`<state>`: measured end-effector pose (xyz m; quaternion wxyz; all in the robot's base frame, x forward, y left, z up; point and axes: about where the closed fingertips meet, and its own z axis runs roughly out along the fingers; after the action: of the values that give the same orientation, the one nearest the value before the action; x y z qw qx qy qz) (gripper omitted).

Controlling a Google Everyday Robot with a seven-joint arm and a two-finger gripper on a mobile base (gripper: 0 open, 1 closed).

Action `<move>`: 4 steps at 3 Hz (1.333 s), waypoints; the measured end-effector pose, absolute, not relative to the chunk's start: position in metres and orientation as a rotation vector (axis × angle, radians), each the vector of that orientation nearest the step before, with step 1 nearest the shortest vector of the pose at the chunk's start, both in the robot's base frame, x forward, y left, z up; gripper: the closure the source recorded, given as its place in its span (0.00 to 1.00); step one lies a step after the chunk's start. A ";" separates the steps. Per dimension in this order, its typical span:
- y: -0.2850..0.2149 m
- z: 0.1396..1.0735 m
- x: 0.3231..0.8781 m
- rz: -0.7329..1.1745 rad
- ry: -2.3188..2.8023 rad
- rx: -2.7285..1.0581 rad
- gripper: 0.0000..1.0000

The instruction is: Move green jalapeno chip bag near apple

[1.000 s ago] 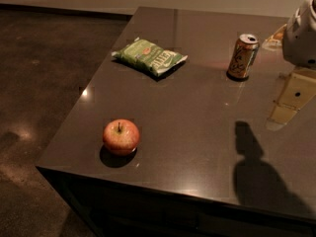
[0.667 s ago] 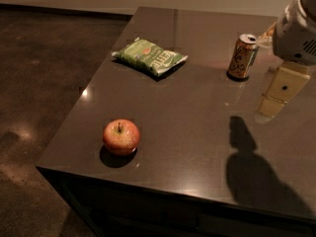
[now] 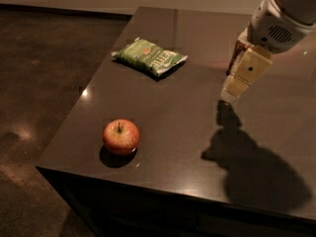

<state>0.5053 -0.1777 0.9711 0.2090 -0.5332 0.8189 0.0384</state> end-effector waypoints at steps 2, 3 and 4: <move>-0.127 0.936 0.578 0.178 2.194 -1.354 0.00; -0.098 0.922 0.609 0.194 2.147 -1.350 0.00; -0.068 0.907 0.647 0.226 2.127 -1.328 0.00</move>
Offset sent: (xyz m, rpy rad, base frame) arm 0.1056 0.0693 -0.0535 0.1780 -0.1484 -0.0530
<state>0.6473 -0.0677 0.9072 0.3070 -0.5021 0.8039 0.0856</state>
